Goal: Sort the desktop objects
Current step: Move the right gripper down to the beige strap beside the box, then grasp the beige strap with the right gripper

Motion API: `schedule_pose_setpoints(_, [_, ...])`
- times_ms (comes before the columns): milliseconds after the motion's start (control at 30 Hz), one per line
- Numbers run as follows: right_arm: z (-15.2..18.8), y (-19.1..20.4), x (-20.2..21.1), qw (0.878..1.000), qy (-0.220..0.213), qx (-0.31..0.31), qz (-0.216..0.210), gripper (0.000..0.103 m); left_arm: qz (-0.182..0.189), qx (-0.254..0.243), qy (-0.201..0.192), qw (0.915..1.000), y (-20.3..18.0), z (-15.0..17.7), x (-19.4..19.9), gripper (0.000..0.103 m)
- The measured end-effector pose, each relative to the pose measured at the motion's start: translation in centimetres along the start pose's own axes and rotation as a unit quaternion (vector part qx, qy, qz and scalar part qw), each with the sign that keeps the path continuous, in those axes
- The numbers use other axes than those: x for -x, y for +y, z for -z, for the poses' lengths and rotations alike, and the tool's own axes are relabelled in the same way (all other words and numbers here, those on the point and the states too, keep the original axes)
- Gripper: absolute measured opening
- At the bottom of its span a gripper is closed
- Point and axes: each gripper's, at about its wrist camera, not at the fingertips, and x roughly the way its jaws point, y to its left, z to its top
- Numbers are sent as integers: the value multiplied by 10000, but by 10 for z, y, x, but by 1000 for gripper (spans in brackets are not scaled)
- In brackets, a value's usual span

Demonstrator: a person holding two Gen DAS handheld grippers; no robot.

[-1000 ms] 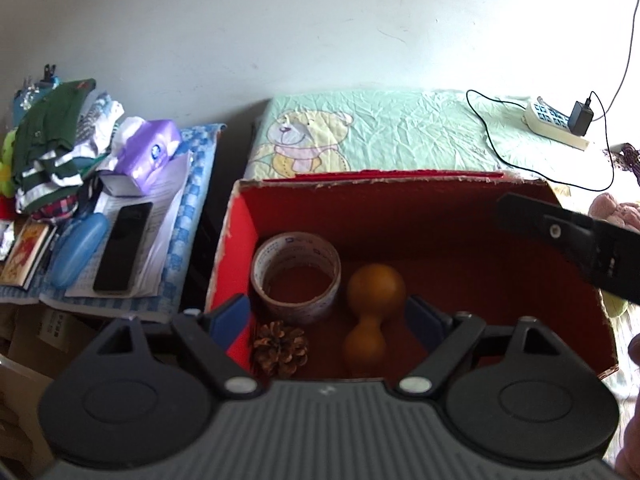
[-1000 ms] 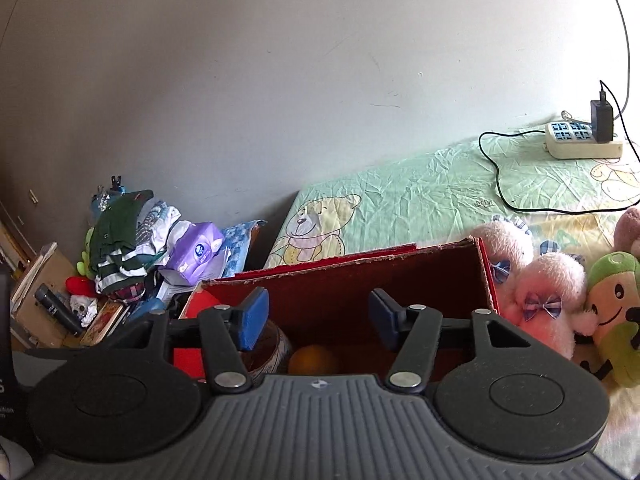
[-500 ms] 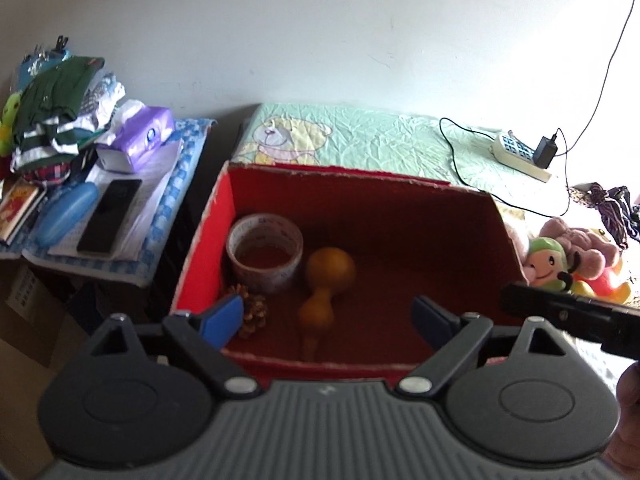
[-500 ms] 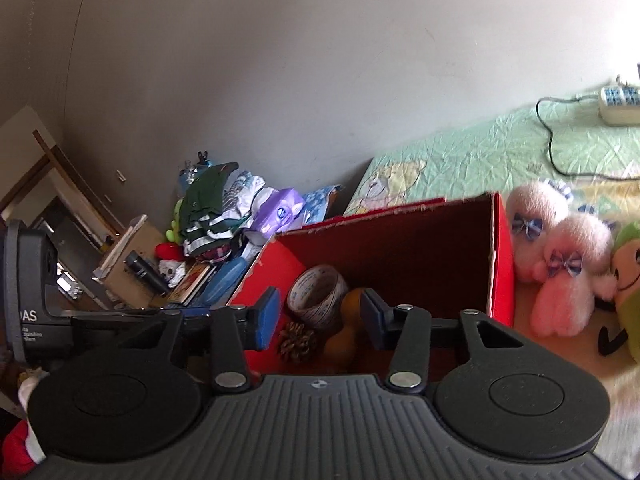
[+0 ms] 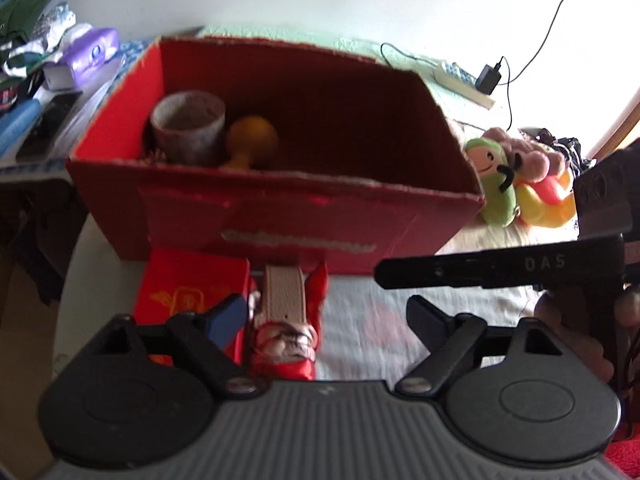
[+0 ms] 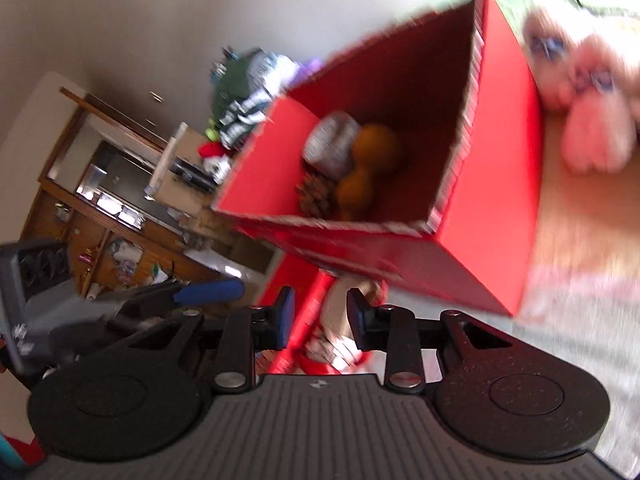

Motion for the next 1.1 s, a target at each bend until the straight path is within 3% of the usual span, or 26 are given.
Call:
schedule_pose_setpoints(100, [2,-4,-12,9997,192,-107,53,33,113,203,133,9996,-1,7,-11,88])
schedule_pose_setpoints(433, [8,-13,-40,9976,556,-349,209,33,-220,287,558,9978,1,26,-47,90])
schedule_pose_setpoints(633, [6,-1,-60,9973,677,-208,180,33,-191,438,519,9975,10,28,-49,89])
schedule_pose_setpoints(833, [7,1,-72,9969,717,-143,292,31,-233,368,487,9979,10,27,-48,81])
schedule_pose_setpoints(933, [8,-2,-69,9972,692,-149,244,25,-319,254,501,9979,8,28,-47,76])
schedule_pose_setpoints(1100, [10,-8,-60,9974,672,-181,171,12,-238,182,595,9978,8,28,-45,59])
